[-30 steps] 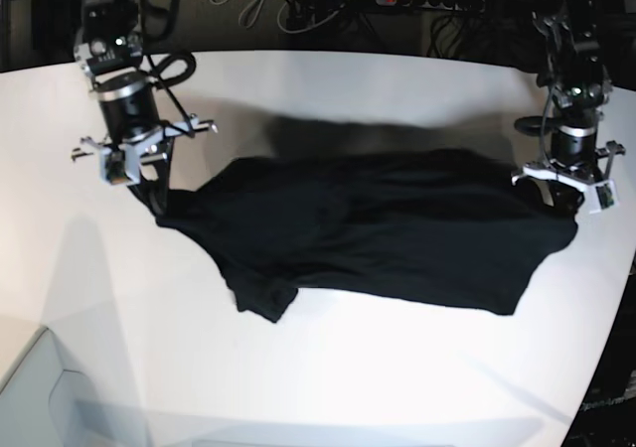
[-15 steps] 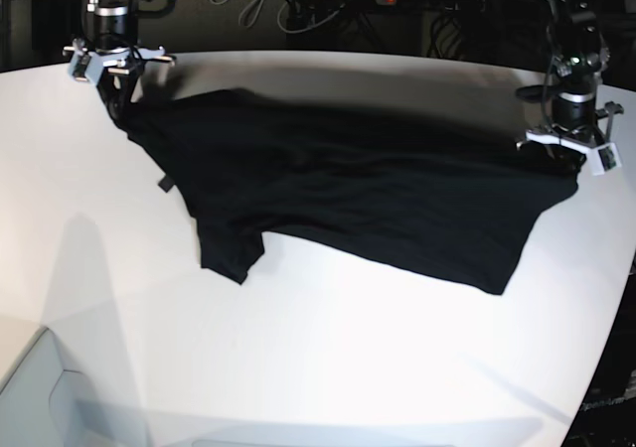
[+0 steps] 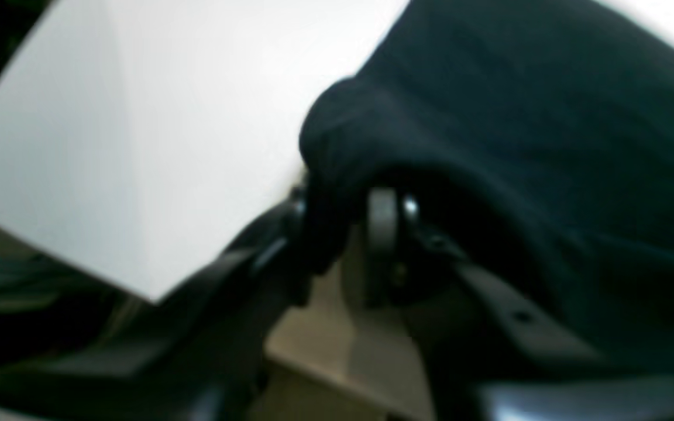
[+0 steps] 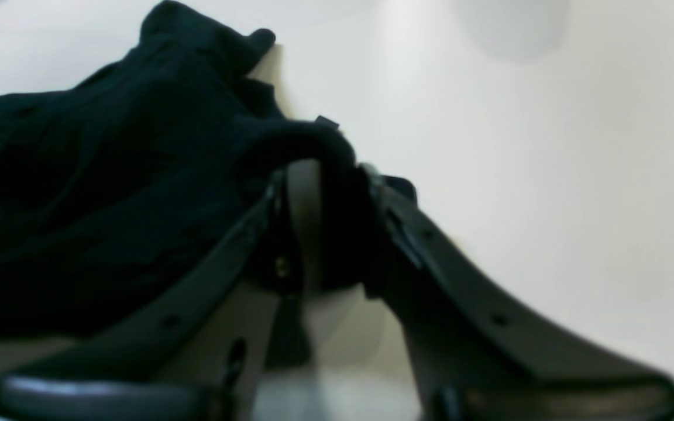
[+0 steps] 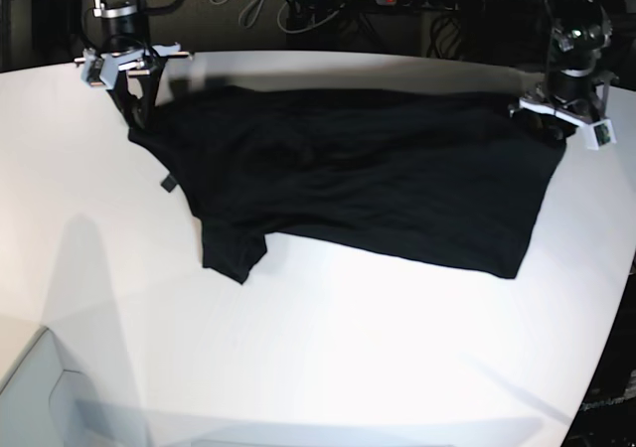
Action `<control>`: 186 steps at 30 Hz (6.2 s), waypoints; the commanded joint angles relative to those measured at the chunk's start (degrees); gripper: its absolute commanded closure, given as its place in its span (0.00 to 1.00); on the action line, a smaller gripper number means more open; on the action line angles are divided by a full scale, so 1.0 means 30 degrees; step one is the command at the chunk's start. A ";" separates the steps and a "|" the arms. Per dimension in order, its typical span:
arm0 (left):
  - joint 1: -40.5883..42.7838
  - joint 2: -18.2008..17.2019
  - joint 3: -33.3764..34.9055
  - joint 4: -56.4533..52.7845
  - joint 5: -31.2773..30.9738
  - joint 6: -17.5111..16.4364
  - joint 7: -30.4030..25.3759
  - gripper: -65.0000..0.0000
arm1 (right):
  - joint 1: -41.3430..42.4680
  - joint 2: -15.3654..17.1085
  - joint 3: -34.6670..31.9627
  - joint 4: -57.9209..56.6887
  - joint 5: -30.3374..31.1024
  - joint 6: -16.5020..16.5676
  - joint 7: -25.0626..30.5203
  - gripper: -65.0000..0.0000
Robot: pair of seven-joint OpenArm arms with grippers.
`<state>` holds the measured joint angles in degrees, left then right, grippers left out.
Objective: Layout the t-shirt on the table in an organized manner, then fold the t-shirt properly
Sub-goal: 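Lift the shirt with both grippers and drag it across the table, then release the shirt and open both grippers, then grasp shirt edges with both grippers and pull them apart, then release the shirt and move both grippers to new edge points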
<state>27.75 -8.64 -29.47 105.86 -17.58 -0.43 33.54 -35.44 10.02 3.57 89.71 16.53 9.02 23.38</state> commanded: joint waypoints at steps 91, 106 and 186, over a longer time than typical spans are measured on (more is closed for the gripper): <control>-1.1608 -0.2408 0.1048 -1.5200 0.2623 0.0127 -0.5246 0.67 | 0.8429 0.2447 -0.3521 0.0763 0.0042 0.5507 -1.3228 0.51; -1.1667 -0.2320 0.1077 -1.5229 0.2594 0.0127 -0.5275 0.66 | 0.3682 0.3004 -0.2935 0.5041 0.0042 0.5507 -1.0678 1.00; -1.2751 -0.0386 0.1077 -1.6695 0.2623 0.0186 -0.2345 0.66 | 1.1418 0.0513 0.0435 -0.7267 0.0042 0.5507 -1.0503 0.48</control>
<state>-11.16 -9.69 -26.06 56.69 -10.28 -1.50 20.88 -1.58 10.87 4.60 67.70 17.43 26.37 -5.98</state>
